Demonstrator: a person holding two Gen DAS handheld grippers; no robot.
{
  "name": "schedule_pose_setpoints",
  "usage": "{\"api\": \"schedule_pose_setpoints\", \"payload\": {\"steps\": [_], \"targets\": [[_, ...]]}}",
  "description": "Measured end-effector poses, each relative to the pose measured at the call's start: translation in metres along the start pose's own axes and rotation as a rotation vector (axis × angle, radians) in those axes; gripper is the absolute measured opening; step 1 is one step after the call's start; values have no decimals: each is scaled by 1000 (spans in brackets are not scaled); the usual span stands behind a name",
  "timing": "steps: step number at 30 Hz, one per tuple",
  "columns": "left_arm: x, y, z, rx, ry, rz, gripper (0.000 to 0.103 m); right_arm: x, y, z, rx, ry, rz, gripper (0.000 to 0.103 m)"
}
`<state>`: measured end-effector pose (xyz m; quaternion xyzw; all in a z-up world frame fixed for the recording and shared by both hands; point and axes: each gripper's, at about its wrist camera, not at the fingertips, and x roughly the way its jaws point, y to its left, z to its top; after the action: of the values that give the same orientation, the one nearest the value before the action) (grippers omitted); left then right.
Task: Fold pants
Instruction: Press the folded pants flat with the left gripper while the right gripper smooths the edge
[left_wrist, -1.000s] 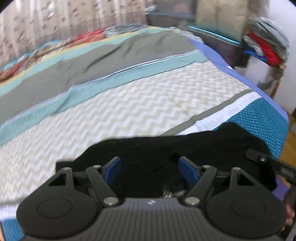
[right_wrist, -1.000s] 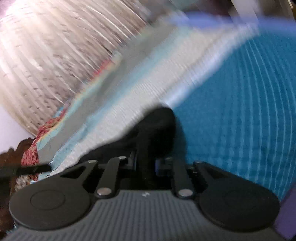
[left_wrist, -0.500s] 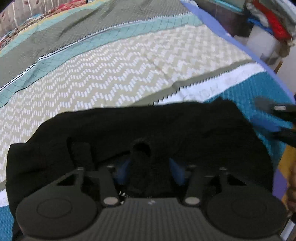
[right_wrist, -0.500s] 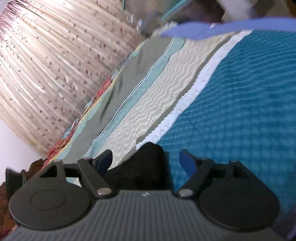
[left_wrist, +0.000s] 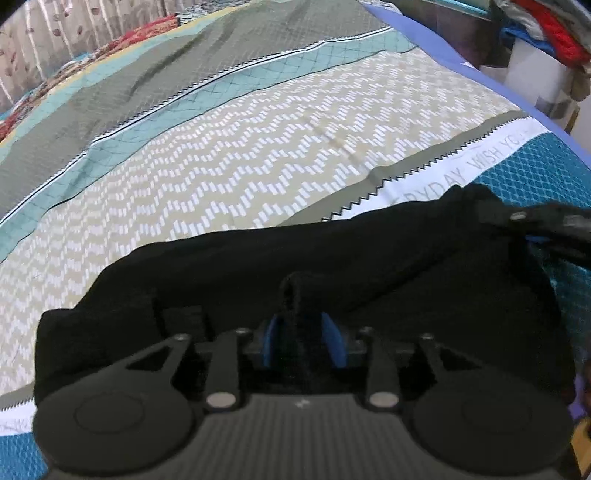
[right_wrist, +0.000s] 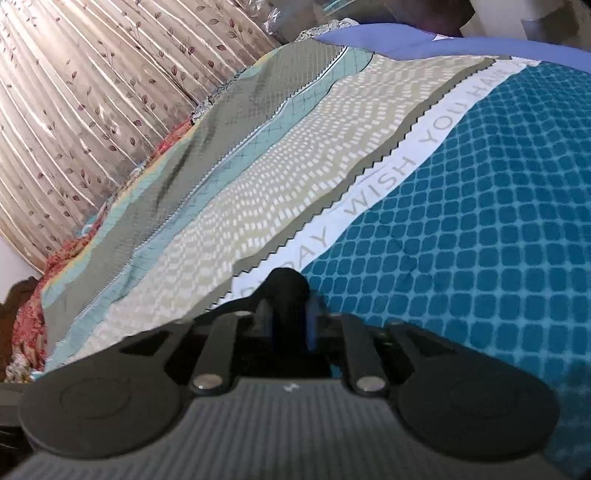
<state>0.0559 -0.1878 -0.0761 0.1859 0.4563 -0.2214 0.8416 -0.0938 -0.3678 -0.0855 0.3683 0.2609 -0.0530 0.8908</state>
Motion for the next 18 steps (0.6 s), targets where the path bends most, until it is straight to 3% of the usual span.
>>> {"api": "schedule_pose_setpoints", "payload": {"steps": [1, 3, 9, 18], "targets": [[-1, 2, -1, -13, -1, 0, 38, -10, -3, 0, 12, -17, 24, 51], [-2, 8, -2, -43, 5, -15, 40, -28, -9, -2, 30, -44, 57, 57], [-7, 12, -6, -68, 4, -9, 43, -57, -24, -21, 80, -32, 90, 61], [-11, 11, -10, -75, 0, -4, 44, -52, -31, -54, 129, 79, 108, 70]]}}
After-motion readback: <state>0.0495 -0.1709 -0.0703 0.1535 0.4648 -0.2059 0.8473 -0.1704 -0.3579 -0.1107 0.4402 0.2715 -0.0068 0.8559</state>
